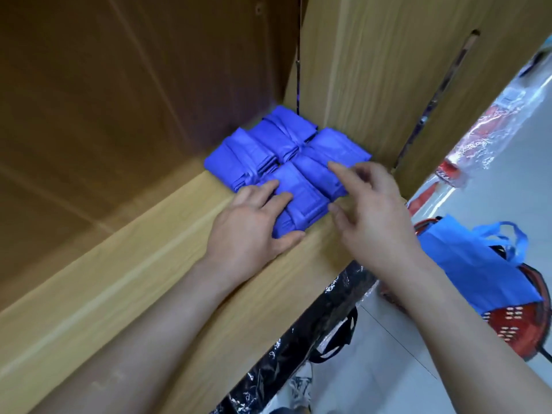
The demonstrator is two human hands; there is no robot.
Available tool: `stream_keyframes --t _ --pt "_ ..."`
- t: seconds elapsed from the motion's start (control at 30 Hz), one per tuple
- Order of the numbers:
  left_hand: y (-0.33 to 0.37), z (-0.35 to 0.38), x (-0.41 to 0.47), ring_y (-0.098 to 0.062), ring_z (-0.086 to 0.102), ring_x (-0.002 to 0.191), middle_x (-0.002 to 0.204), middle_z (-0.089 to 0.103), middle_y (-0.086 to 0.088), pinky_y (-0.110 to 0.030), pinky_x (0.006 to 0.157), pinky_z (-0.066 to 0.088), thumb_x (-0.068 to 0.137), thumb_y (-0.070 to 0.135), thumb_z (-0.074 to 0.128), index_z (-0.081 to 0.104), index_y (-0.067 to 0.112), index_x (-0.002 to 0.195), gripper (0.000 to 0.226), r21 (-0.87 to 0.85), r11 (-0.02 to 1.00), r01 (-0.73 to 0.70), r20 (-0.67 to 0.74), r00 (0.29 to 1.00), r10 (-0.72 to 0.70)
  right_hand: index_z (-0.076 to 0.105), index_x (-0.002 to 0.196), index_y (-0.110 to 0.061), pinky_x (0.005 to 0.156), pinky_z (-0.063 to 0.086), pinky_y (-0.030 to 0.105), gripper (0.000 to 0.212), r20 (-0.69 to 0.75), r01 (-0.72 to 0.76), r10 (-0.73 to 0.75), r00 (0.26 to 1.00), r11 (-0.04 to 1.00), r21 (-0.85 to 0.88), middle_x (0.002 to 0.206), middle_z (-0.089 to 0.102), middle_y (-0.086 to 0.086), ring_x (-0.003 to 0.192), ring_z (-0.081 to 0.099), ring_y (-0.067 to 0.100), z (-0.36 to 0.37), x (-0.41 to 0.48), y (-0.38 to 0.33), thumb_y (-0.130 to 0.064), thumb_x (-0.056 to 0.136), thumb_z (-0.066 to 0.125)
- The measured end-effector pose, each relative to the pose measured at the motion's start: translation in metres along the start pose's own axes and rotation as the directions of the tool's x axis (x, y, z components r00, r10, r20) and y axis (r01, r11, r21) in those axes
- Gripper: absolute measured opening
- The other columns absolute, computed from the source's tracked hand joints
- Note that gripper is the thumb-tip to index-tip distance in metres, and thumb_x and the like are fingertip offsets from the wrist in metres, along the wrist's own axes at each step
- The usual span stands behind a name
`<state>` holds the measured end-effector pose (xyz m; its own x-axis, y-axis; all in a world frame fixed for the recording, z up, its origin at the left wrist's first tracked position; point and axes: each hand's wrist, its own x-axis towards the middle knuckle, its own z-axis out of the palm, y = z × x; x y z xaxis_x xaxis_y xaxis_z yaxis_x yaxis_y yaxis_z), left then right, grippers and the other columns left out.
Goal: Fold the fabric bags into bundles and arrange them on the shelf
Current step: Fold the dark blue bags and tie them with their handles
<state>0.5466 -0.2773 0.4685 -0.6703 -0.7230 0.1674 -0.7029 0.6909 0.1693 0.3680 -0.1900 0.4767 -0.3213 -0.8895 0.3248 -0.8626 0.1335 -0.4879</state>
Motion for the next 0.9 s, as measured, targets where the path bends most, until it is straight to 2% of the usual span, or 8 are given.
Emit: stream_keyframes --t 0.17,0.27,0.43,0.53,0.67,0.77,0.83,0.9 --pt "0.003 0.003 0.007 -0.025 0.056 0.108 0.131 0.061 0.000 -0.038 0.086 0.053 0.074 0.071 0.045 0.066 0.025 0.121 0.069 0.043 0.999 -0.006 -0.047 0.999 0.008 0.050 0.138 -0.005 0.100 0.042 0.050 0.054 0.081 0.007 0.006 0.997 0.987 -0.161 0.142 0.040 0.027 0.125 0.042 0.045 0.022 0.012 0.019 -0.016 0.087 0.065" --pt "0.003 0.003 0.008 -0.023 0.052 0.110 0.134 0.058 0.004 -0.040 0.087 0.051 0.073 0.072 0.044 0.063 0.027 0.124 0.072 0.053 0.999 0.012 -0.034 0.999 -0.010 0.047 0.142 -0.012 0.097 0.044 0.048 0.052 0.087 0.008 0.008 0.996 0.984 -0.178 0.145 0.037 0.021 0.127 0.039 0.041 0.021 0.016 0.021 -0.022 0.092 0.059" --pt "0.007 -0.007 0.012 -0.021 0.039 0.125 0.146 0.042 0.009 -0.043 0.095 0.042 0.073 0.080 0.038 0.048 0.032 0.136 0.080 0.028 0.998 0.062 0.069 0.996 -0.064 0.040 0.147 -0.022 0.097 0.043 0.041 0.061 0.127 0.032 -0.026 0.992 0.999 -0.043 0.147 0.034 0.011 0.130 0.038 0.030 0.006 0.013 0.029 -0.022 0.090 0.062" --pt "0.015 -0.015 0.012 -0.023 0.046 0.119 0.139 0.050 0.004 -0.042 0.095 0.043 0.082 0.068 0.042 0.057 0.027 0.128 0.064 -0.085 0.996 0.028 -0.055 0.998 -0.033 0.053 0.138 -0.019 0.096 0.048 0.037 0.048 0.032 -0.018 0.014 0.999 0.989 0.144 0.138 0.047 0.005 0.120 0.052 0.022 -0.009 -0.001 0.040 -0.016 0.091 0.061" --pt "0.047 -0.023 0.011 -0.021 0.062 0.083 0.094 0.068 0.001 -0.036 0.075 0.051 0.093 0.032 0.051 0.072 0.017 0.098 0.026 -0.249 0.958 -0.142 -0.265 0.961 0.074 0.069 0.114 -0.018 0.077 0.052 0.030 0.027 -0.082 -0.066 0.092 0.992 0.958 0.280 0.101 0.068 -0.007 0.086 0.064 0.011 -0.045 -0.034 0.062 -0.020 0.092 0.054" --pt "0.086 -0.023 0.008 -0.009 0.057 0.067 0.076 0.068 0.005 -0.030 0.063 0.049 0.089 0.027 0.054 0.072 0.018 0.092 0.021 -0.298 0.937 -0.183 -0.251 0.962 0.109 0.073 0.104 -0.021 0.072 0.050 0.027 0.023 -0.058 -0.168 0.191 0.980 0.946 0.276 0.082 0.070 -0.015 0.075 0.066 0.008 -0.075 -0.063 0.091 -0.025 0.090 0.054" --pt "0.117 -0.016 0.006 -0.008 0.055 0.071 0.078 0.067 0.007 -0.021 0.064 0.044 0.086 0.023 0.056 0.073 0.018 0.093 0.019 -0.329 0.917 -0.227 -0.230 0.961 0.155 0.074 0.102 -0.023 0.072 0.051 0.028 0.020 -0.033 -0.240 0.254 0.967 0.943 0.232 0.078 0.068 -0.020 0.074 0.067 0.007 -0.094 -0.085 0.121 -0.020 0.091 0.058" --pt "0.150 -0.001 0.005 -0.007 0.057 0.073 0.081 0.067 0.008 -0.023 0.067 0.046 0.084 0.020 0.059 0.073 0.019 0.094 0.017 -0.356 0.901 -0.249 -0.177 0.964 0.196 0.074 0.102 -0.023 0.073 0.053 0.034 0.019 -0.014 -0.323 0.331 0.944 0.930 0.178 0.080 0.071 -0.014 0.074 0.068 0.012 -0.110 -0.108 0.155 -0.012 0.091 0.063"
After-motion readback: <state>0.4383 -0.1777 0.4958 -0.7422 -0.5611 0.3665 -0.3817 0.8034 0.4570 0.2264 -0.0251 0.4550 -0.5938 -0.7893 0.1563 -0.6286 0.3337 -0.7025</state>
